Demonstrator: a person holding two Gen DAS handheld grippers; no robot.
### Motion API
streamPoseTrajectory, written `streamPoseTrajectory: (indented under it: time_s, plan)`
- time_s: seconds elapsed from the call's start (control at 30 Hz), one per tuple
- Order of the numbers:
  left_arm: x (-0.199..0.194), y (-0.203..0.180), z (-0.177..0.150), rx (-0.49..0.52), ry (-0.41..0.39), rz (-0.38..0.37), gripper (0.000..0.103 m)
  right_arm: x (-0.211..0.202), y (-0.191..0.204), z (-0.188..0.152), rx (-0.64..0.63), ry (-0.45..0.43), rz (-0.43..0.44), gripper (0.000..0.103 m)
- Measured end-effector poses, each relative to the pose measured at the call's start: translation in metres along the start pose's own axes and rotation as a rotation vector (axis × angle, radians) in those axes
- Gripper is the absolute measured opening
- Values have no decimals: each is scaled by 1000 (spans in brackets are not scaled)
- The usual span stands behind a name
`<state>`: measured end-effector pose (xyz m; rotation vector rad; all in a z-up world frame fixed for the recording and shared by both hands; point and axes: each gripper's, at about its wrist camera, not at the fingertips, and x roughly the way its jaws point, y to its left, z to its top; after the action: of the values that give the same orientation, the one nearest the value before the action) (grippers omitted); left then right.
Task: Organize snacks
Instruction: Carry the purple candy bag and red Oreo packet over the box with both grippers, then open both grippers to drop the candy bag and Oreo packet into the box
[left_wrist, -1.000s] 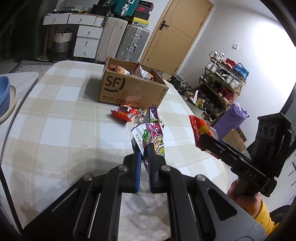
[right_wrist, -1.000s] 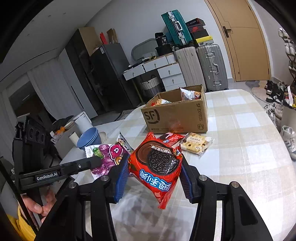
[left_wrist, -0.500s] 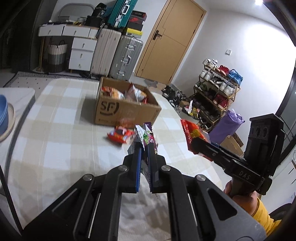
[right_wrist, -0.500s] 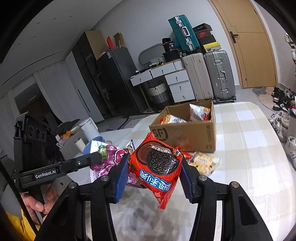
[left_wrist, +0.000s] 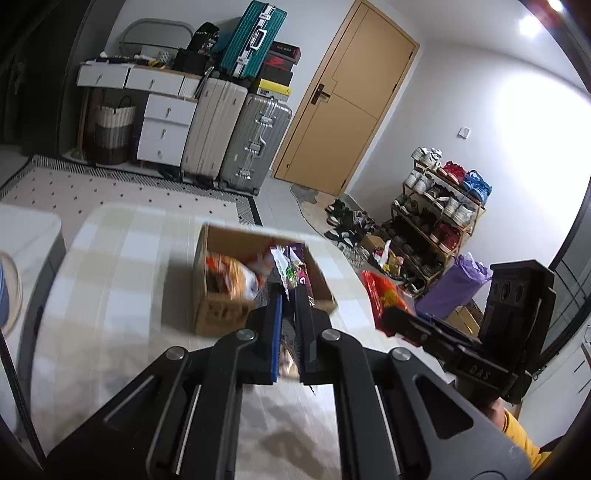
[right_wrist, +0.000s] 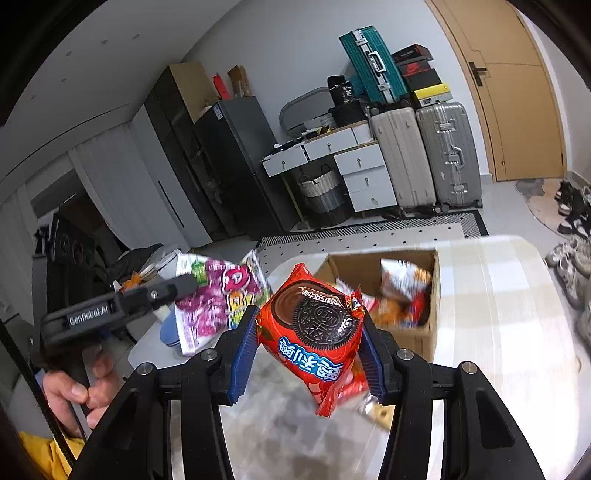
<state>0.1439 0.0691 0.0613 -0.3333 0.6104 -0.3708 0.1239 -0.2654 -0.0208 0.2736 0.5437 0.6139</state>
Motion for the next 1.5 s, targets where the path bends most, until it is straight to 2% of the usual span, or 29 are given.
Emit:
streamPoseTrajectory:
  time_s: [0.23, 0.37, 0.53, 0.67, 0.93, 1.1, 1.5]
  plan:
    - [44, 2, 61, 41, -26, 58, 4, 44, -29, 38, 26, 32, 4, 51]
    - [86, 6, 88, 35, 8, 54, 4, 71, -42, 46, 26, 67, -7, 51]
    - [139, 11, 104, 32, 51, 70, 4, 104, -61, 46, 27, 130, -16, 51]
    - [174, 17, 105, 33, 82, 72, 4, 121, -75, 42, 28, 169, -31, 51]
    - [231, 29, 91, 39, 150, 90, 4, 135, -79, 32, -3, 195, -45, 51]
    - [250, 33, 77, 50, 181, 87, 4, 139, -83, 29, -8, 212, -48, 51]
    - [280, 26, 66, 85, 257, 69, 4, 139, -93, 27, 9, 212, -79, 51]
